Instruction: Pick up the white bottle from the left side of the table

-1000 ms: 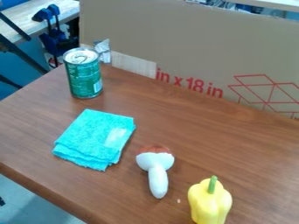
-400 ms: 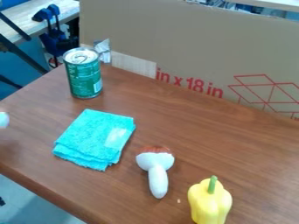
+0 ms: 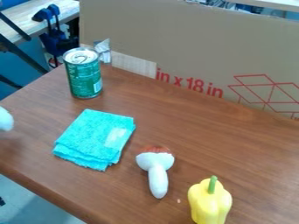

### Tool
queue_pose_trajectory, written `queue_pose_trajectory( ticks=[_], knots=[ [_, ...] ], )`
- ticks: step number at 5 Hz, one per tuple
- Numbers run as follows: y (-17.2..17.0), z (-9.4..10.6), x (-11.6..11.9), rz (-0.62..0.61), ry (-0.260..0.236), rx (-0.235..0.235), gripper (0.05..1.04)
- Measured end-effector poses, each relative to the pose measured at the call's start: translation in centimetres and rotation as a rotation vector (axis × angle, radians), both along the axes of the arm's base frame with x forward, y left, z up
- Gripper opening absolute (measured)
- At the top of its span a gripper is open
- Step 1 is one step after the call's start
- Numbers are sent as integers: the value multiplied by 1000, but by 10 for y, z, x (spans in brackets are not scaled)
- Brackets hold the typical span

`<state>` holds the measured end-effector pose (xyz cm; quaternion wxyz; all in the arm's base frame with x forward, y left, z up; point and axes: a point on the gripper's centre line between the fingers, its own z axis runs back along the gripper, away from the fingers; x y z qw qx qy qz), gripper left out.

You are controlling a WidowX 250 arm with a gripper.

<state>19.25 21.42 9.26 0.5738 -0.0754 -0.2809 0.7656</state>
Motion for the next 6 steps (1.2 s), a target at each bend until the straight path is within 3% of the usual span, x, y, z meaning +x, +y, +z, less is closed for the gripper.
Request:
queue_pose_trajectory(
  ticks=[2, 4, 5, 6],
  knots=[
    [-5, -3, 1, 171, 22, -215, 610],
    [-5, -3, 0, 193, 26, -295, 610],
    [-10, -5, -2, 132, 61, -301, 686],
    [-11, -5, -3, 95, 82, -302, 972]
  ],
)
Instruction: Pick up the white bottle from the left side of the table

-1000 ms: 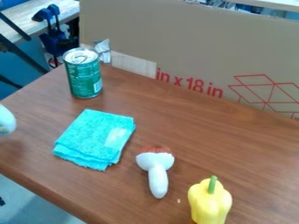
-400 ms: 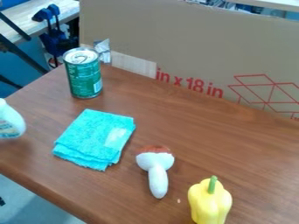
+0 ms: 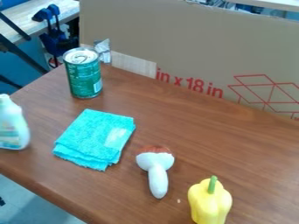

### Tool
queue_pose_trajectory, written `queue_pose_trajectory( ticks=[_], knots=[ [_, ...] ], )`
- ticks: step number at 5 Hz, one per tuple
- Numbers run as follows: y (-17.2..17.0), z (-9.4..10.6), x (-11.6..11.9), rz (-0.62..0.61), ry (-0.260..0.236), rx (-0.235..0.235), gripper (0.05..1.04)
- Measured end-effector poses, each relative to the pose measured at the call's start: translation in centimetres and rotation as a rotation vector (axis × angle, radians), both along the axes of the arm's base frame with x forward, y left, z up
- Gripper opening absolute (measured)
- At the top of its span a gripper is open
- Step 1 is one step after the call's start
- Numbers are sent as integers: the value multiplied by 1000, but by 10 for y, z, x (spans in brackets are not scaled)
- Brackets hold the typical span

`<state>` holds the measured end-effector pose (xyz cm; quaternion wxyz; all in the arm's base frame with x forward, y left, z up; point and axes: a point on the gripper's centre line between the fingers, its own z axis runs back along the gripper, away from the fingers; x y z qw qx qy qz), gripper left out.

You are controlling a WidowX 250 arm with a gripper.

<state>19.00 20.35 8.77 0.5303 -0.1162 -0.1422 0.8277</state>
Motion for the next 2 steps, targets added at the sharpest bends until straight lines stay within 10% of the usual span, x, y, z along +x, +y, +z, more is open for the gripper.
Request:
queue_pose_trajectory(
  ticks=[2],
  knots=[
    [2, -1, 0, -83, 37, 61, 1007]
  ],
)
